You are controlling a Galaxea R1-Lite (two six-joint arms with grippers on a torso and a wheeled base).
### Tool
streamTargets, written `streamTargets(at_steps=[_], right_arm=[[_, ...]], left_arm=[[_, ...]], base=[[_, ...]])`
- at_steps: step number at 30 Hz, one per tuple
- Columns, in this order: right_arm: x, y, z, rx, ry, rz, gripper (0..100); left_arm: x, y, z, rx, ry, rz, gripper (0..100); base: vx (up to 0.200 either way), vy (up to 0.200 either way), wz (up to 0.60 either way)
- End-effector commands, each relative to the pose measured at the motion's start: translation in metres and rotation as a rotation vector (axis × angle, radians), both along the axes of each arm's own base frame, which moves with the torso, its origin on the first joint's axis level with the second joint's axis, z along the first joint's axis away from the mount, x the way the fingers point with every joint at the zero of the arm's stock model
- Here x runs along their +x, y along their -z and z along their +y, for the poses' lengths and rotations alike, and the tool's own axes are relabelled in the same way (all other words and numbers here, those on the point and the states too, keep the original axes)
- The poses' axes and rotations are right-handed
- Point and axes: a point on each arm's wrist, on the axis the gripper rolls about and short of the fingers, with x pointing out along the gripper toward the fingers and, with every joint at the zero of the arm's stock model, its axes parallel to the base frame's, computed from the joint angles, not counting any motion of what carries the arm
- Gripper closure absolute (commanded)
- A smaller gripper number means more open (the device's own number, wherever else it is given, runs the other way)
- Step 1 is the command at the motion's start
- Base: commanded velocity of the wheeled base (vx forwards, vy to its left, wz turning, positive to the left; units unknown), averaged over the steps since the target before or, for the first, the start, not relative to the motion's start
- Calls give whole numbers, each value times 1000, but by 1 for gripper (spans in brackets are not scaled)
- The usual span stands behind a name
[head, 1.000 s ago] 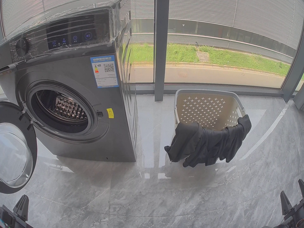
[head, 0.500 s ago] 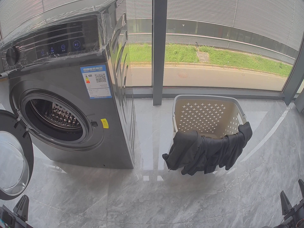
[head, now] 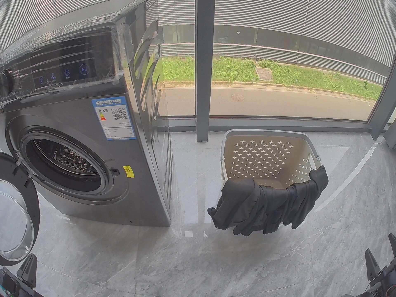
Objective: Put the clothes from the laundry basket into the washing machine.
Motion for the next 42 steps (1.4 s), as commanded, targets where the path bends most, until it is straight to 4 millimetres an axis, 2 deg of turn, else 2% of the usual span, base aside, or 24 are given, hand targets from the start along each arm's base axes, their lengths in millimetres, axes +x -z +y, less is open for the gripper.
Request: streamTargets(at_steps=[1,4,19,28,40,42], right_arm=[[0,3,0,1,-1,0,0],[0,3,0,1,-1,0,0],[0,3,0,-1,-1,0,0],[0,3,0,-1,-1,0,0],[0,3,0,-1,-1,0,0],[0,3,0,1,-1,0,0]], left_arm=[[0,5,0,-2,-1,1,100],[0,5,0,-2,-1,1,100],[0,5,0,-14,-5,1,100],[0,5,0,-6,-4,1,100],[0,5,0,-19,-2,1,100],[0,5,0,-17,-4,1,100]], base=[[0,-200,0],[0,-200,0],[0,0,0],[0,-200,0],[0,0,0],[0,-200,0]])
